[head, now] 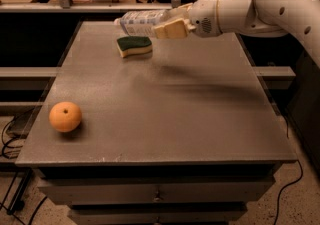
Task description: Move blue plastic bottle near orange
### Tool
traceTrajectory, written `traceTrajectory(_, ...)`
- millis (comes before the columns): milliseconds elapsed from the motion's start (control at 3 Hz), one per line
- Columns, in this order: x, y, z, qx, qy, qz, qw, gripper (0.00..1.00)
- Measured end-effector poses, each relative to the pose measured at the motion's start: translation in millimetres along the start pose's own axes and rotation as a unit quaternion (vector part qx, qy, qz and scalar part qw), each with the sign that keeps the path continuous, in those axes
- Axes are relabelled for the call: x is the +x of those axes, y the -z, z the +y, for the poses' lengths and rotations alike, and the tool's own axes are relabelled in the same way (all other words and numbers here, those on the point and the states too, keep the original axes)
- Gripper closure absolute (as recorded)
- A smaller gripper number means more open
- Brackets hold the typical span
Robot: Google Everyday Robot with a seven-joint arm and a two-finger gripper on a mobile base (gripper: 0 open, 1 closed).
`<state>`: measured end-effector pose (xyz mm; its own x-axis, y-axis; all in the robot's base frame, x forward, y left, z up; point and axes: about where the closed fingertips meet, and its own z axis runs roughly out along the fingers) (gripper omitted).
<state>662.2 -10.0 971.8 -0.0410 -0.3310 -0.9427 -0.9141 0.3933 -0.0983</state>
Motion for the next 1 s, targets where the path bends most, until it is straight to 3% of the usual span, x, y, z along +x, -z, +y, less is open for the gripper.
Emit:
traceTrajectory(333, -4.2, -11.8, 39.9, -0.029, 0.009, -0.003, 0.9995, 1.0)
traceTrajectory(667, 5.6, -15.6, 82.6, -0.042, -0.015, 0.003, 0.999, 1.0)
traceTrajectory(1000, 5.5, -15.7, 82.5, -0.042, -0.015, 0.003, 0.999, 1.0)
